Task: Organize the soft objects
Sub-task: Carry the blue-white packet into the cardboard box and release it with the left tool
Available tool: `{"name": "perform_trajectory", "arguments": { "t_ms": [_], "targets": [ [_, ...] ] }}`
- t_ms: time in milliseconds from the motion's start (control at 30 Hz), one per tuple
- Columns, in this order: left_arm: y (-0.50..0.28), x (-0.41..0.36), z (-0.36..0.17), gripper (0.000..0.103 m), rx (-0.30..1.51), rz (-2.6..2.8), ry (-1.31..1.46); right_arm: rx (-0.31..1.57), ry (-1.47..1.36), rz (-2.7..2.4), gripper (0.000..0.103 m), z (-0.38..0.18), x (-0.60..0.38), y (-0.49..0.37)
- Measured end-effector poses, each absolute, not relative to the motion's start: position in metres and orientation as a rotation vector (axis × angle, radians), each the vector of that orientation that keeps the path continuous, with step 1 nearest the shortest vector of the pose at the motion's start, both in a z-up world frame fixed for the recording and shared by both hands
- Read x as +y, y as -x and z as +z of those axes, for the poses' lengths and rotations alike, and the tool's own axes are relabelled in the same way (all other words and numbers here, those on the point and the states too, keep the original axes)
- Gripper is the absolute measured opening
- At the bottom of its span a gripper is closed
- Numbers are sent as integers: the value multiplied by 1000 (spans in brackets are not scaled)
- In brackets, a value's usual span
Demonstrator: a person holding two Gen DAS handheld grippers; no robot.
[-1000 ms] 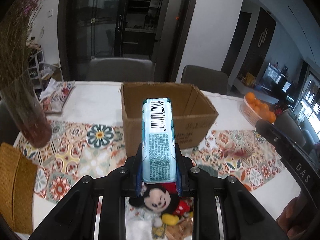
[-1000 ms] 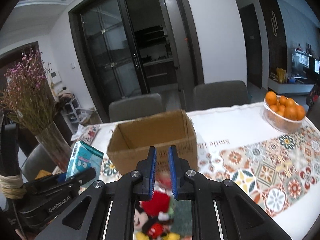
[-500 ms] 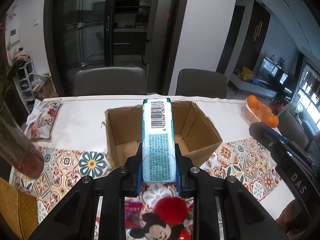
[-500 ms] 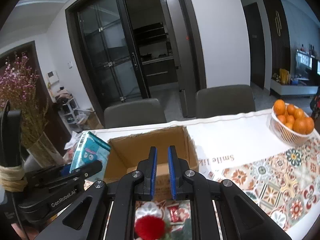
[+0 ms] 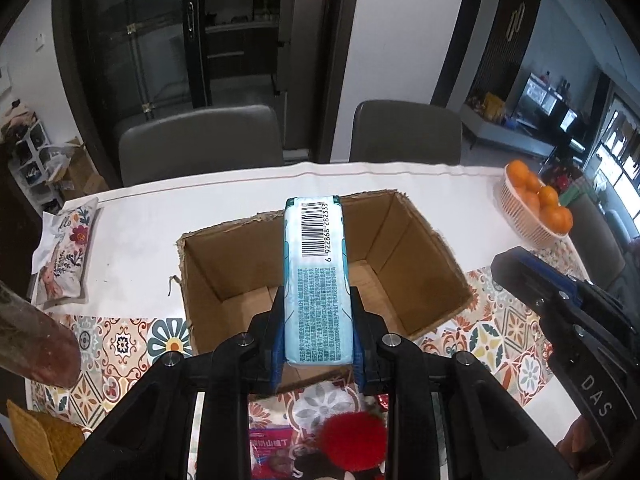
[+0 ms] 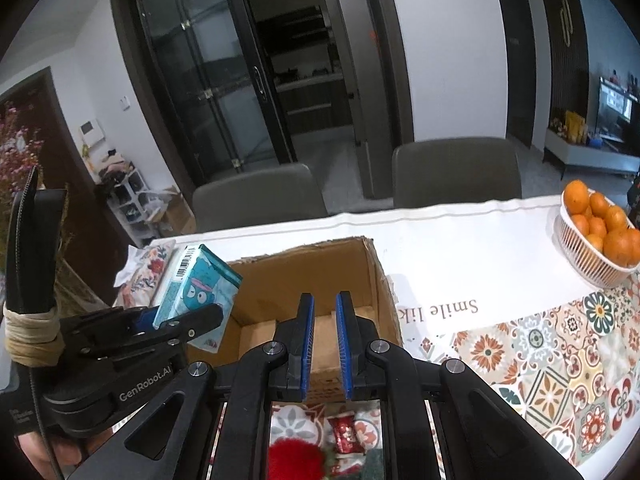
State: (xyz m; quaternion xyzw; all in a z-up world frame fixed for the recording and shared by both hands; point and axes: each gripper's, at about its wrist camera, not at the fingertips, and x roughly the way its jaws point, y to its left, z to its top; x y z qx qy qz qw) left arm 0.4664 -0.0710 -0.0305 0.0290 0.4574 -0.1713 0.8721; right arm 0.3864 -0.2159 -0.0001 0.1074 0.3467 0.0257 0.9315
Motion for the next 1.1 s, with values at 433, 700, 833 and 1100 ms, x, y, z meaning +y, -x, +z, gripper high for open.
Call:
{"name": "perform_trajectory", "arguments": {
  "t_ms": [433, 700, 833, 1100],
  "targets": [
    [-451, -58, -20, 59, 911, -295, -97, 777, -251, 45, 24, -8, -222, -396],
    [-419, -42, -21, 61, 924, -243, -99, 784, -227, 26, 49, -6, -221, -372],
    [-400, -35, -22, 64, 928, -216, -74, 785, -207, 7, 63, -8, -219, -356],
    [-360, -28, -34, 72, 970, -186, -25, 838, -213, -6, 73, -22, -222, -325]
  ]
}}
